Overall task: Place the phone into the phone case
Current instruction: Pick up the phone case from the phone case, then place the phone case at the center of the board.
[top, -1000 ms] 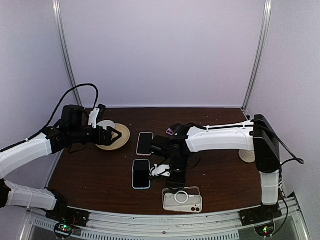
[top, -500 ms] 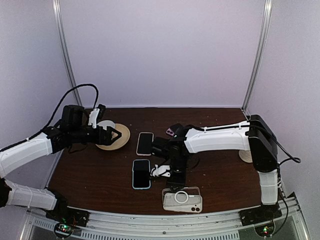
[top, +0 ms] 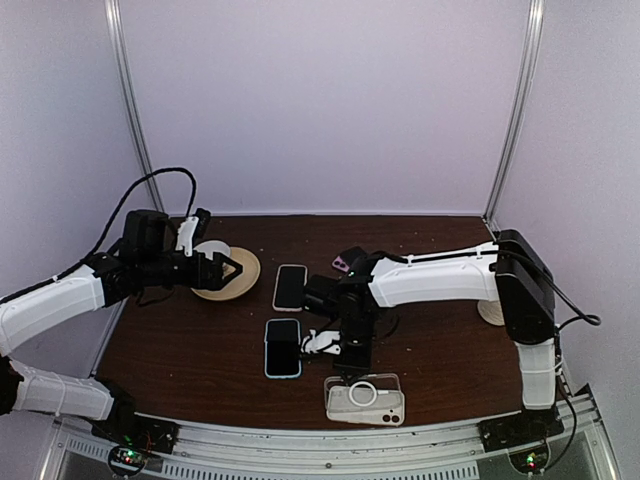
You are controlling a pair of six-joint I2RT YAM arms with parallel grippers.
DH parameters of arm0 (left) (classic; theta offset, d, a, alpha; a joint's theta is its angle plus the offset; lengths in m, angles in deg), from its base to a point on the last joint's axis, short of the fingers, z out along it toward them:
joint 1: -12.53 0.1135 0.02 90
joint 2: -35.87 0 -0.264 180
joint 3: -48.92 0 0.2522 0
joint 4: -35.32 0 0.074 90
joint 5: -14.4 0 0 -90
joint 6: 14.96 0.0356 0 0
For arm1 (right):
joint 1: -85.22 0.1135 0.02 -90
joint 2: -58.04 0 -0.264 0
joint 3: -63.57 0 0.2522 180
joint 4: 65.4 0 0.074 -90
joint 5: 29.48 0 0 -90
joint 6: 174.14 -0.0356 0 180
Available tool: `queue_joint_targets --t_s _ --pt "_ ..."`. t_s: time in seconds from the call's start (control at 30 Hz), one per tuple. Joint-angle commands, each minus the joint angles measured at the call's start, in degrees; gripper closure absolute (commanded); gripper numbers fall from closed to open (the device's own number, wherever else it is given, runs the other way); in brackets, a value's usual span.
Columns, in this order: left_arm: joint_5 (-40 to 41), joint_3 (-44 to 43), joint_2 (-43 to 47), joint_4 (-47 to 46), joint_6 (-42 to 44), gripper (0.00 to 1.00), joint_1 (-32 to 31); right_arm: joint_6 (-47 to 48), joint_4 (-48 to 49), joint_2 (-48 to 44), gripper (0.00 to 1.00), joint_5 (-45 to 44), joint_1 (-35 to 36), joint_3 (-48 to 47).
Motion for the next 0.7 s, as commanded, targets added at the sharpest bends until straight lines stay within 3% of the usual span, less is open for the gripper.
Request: queue_joint_targets --t_s 0.0,0.23,0.43,0.53,0.67 --pt "-0.73 0.24 0.18 -2.56 1.09 0.02 0.60 -0.20 0.45 0.13 0.74 -0.37 -0.16 0.48" --pt "-0.75 0.26 0.15 -2.52 1.10 0.03 0.69 -3.16 0.61 -1.94 0.96 -0.59 -0.51 0.74" --pt "-0.60 0.24 0.26 -2.52 1.10 0.03 0.77 -10.26 2.29 -7.42 1.00 -1.43 -3.47 3.19" --pt "-0.63 0.20 0.41 -2.53 1.10 0.02 0.78 -19.49 4.56 -10.69 1.00 -4.45 -7.03 5.78" --pt "-0.50 0.21 0.55 -2.50 1.06 0.02 0.78 -42.07 7.23 -13.50 1.00 -12.26 -13.94 11.37"
